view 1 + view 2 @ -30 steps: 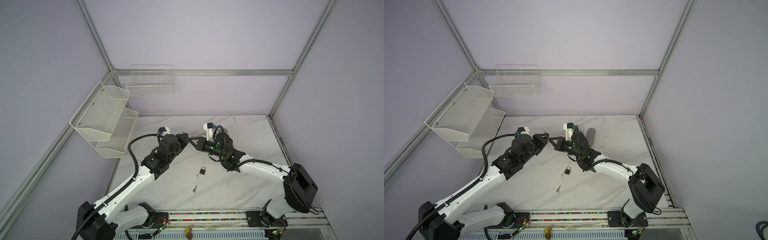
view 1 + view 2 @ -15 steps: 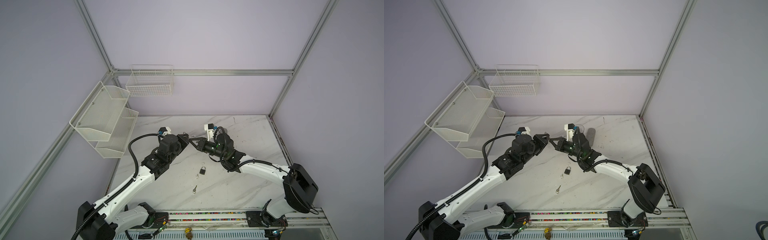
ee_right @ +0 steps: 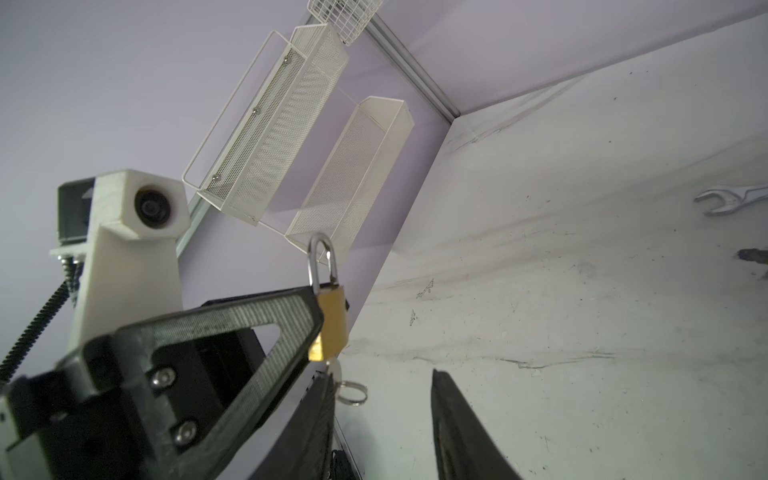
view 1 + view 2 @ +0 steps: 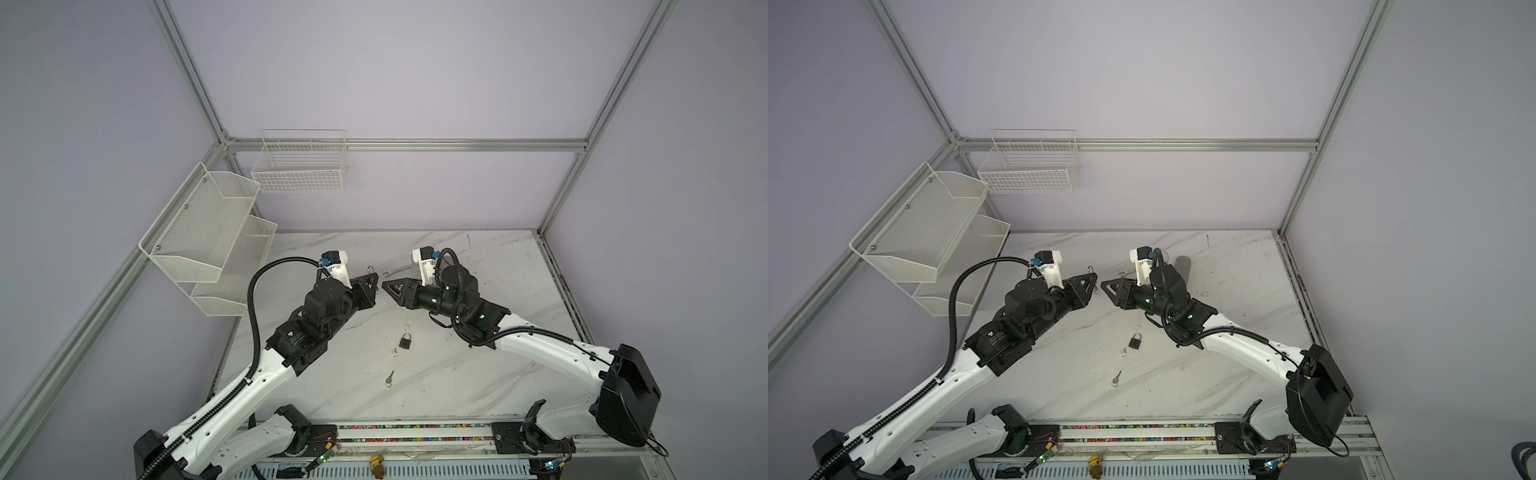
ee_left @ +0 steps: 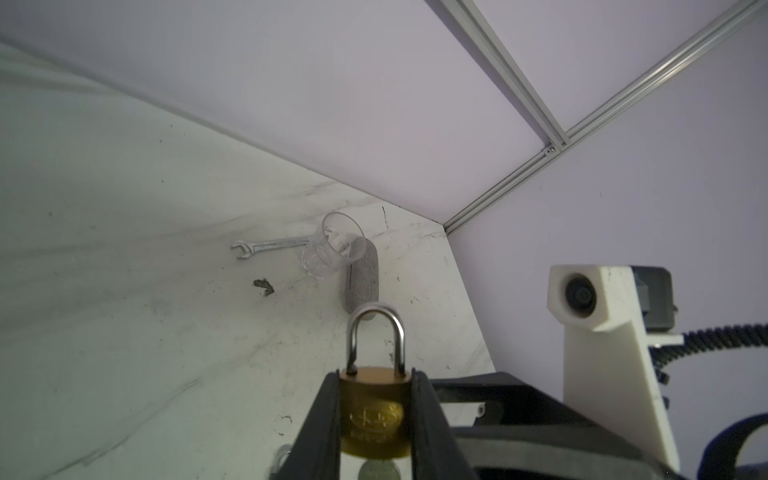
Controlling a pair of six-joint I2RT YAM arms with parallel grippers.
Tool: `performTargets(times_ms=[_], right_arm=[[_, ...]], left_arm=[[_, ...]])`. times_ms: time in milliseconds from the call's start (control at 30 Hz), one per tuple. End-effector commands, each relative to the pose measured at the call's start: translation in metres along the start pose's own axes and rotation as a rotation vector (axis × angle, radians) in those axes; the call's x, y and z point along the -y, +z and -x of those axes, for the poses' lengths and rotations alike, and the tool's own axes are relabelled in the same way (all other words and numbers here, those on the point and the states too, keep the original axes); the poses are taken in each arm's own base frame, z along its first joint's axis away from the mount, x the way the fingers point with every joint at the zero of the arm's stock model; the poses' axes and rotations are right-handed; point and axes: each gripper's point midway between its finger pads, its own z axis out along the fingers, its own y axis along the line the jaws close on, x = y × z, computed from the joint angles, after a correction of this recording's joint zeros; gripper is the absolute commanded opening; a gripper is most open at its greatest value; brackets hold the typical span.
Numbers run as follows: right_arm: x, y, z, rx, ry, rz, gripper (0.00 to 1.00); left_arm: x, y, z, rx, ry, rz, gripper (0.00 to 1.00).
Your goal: Unlock with the key
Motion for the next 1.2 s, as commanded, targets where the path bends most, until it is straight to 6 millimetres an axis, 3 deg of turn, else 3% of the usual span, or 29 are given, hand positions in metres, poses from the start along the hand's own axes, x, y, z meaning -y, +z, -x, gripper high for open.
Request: performTargets(times_ms=[0,200,500,933,1167], right_arm=[[0.007,-0.008,0.005,-0.047,-0.052,-0.053,0.45],[0.011,-0.006,0.000,-0.151,-0.129,-0.111,0.50],[0.012,0.005,0.008,-0.223,-0.243,-0.173,0.54],[-0.001,0.039,-0.003,-0.325,-0.365,-0.218,0.56],[0.015,0.048,-0.003,-0.343,-0.393,-0.310,0.56]], left_arm=[[-0.013,-0.004,-0.011,0.040,0.278,-0.011,0.00],[-0.014,-0.009,-0.027,0.117,0.523,-0.101,0.00],[-0.012,-0.010,-0.039,0.187,0.699,-0.168,0.00],[-0.025,-0.002,-0.042,0.192,0.738,-0.103,0.00],[-0.028,0.000,-0.041,0.195,0.738,-0.089,0.00]])
